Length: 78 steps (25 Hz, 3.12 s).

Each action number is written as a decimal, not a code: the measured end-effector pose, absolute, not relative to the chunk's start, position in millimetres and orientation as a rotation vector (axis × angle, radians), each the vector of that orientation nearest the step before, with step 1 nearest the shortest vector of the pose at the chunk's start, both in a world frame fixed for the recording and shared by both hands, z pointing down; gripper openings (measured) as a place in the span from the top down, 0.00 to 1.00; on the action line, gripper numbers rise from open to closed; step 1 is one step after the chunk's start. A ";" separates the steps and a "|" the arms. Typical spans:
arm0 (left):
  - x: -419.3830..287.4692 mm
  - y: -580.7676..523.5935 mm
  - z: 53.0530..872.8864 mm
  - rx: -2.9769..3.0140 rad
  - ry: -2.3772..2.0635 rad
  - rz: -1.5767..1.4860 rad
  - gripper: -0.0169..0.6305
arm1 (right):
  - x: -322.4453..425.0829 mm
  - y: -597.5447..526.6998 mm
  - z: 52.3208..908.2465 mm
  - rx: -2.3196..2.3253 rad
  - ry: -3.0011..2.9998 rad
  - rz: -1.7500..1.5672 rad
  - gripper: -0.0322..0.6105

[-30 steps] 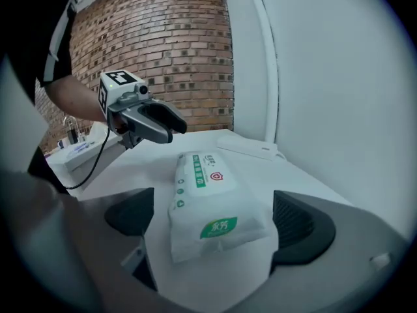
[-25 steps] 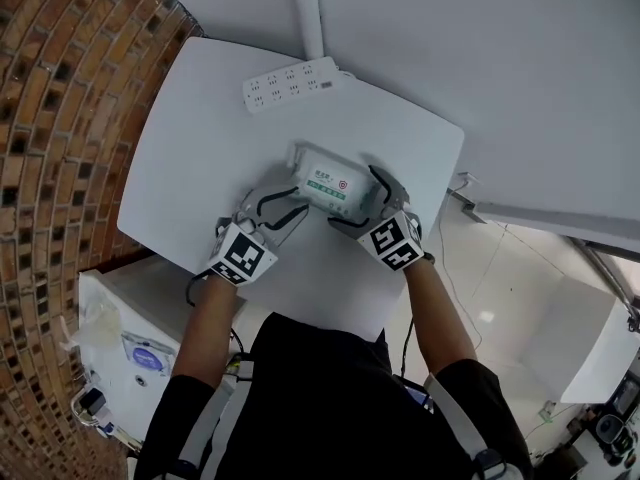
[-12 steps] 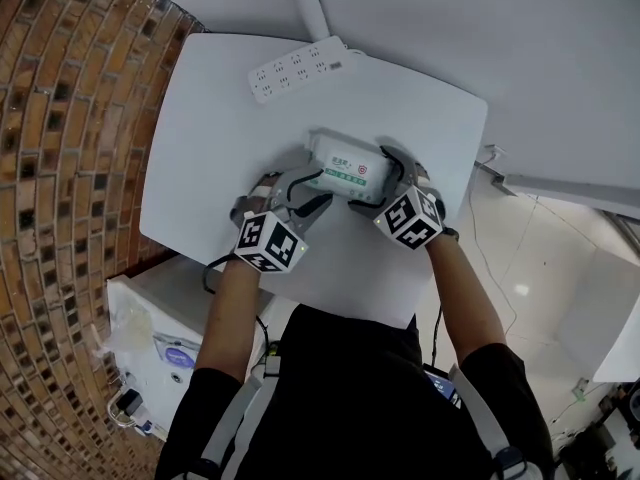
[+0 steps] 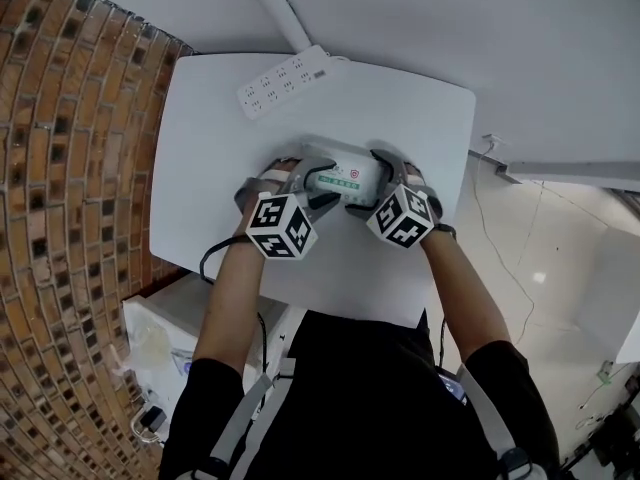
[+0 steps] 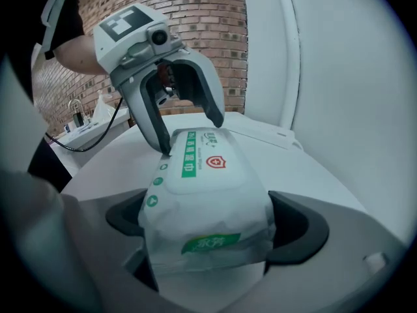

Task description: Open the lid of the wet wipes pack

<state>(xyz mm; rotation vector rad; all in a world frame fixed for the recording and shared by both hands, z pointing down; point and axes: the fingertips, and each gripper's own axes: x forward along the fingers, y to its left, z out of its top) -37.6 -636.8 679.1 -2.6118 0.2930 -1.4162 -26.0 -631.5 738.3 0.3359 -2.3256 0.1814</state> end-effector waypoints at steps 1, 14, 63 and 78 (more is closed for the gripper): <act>-37.6 -637.9 680.2 -2.616 0.277 -1.427 0.56 | -26.4 -631.6 738.2 0.338 -2.326 0.182 0.11; -35.2 -643.5 690.3 -2.781 0.089 -1.517 0.51 | -26.1 -631.8 738.3 0.340 -2.329 0.179 0.11; -56.8 -660.1 666.1 -2.915 0.208 -1.239 0.54 | -21.7 -632.8 738.7 0.366 -2.288 0.203 0.10; -47.8 -709.1 646.9 -3.000 0.392 -1.075 0.56 | -19.1 -629.8 738.3 0.380 -2.283 0.191 0.10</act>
